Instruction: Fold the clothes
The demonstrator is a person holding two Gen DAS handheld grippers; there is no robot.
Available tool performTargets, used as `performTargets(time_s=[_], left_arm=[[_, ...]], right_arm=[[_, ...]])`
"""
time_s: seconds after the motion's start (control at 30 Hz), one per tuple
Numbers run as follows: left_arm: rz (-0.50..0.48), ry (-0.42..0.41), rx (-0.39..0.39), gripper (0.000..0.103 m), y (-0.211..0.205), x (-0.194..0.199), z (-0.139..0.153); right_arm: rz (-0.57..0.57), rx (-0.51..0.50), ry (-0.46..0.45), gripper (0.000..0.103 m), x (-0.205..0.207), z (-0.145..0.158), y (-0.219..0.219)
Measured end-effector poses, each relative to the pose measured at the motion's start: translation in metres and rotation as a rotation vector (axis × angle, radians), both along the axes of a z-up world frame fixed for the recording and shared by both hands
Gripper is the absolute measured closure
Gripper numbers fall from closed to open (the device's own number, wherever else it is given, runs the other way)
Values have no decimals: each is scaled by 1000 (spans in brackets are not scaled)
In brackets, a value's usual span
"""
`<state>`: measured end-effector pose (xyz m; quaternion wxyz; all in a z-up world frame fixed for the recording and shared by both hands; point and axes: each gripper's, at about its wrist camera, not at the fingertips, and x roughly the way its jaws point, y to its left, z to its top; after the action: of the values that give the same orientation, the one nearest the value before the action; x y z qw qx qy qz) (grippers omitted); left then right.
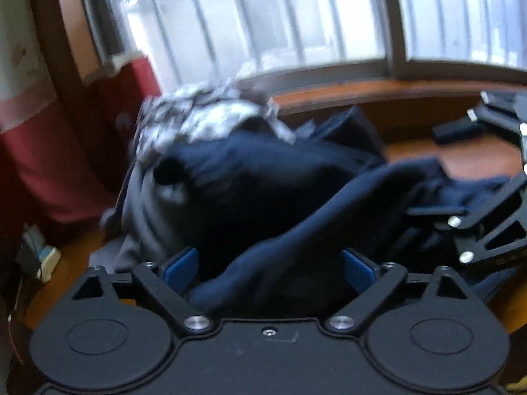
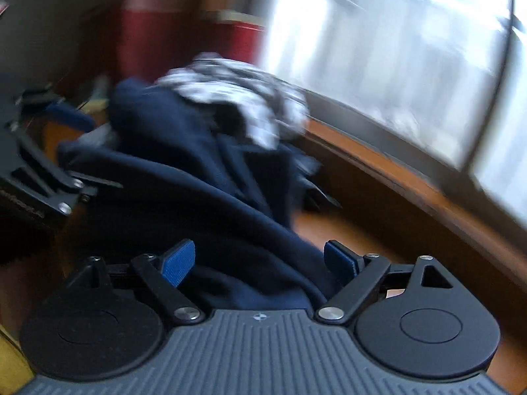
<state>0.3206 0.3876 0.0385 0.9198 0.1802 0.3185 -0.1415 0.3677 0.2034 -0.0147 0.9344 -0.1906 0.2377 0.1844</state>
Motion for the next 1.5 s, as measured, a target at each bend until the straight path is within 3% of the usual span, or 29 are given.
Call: performTargets(time_s=[0.13, 0.2, 0.23, 0.3, 0.33, 0.37, 0.4, 0.5, 0.67, 0.8, 0.9, 0.93, 0.97, 1.03, 1.1, 1.23, 1.33, 1.5], left_arm=[[25, 57, -14, 11, 7, 19, -30], [26, 80, -53, 26, 8, 28, -37], [23, 91, -77, 36, 7, 34, -39], [0, 84, -100, 51, 5, 35, -34], [-17, 79, -115, 61, 1, 38, -30], [-40, 74, -136, 62, -3, 40, -25], [-63, 69, -157, 62, -7, 42, -19], [-160, -1, -198, 63, -27, 39, 3], [-416, -113, -263, 63, -93, 21, 40], [-589, -167, -257, 60, -165, -5, 50], [-680, -109, -257, 54, -224, -23, 40], [-695, -70, -247, 44, -243, -27, 33], [-687, -29, -227, 39, -261, -31, 24], [-661, 51, -183, 38, -292, -38, 5], [-616, 98, -144, 37, -308, -43, -7], [-506, 76, -116, 21, -302, -57, -11], [-390, 46, -80, 20, -287, -67, -9], [-141, -8, 9, 9, -246, -65, -3]], right_arm=[[60, -46, 23, 17, 27, -9, 36], [45, -37, 66, 21, 38, -15, 37], [32, -17, 88, 26, 42, -17, 34], [-9, 29, 124, 63, 47, -20, 26], [-29, 53, 131, 68, 49, -19, 22], [-48, 89, 131, 79, 44, -15, 17], [-70, 134, 127, 85, 38, -10, 8], [-133, 226, 82, 90, 14, 11, -14], [-285, 318, -39, 90, -39, 44, -59], [-464, 349, -124, 90, -88, 56, -106], [-602, 377, -128, 89, -118, 47, -146], [-642, 388, -114, 89, -125, 41, -161], [-681, 391, -86, 88, -131, 34, -175], [-761, 359, 9, 72, -140, 14, -202], [-823, 291, 64, 39, -150, -1, -218], [-766, 192, 53, 30, -173, -9, -232], [-659, 141, 34, 25, -174, -5, -237], [-456, 158, 12, 22, -154, 1, -235]])
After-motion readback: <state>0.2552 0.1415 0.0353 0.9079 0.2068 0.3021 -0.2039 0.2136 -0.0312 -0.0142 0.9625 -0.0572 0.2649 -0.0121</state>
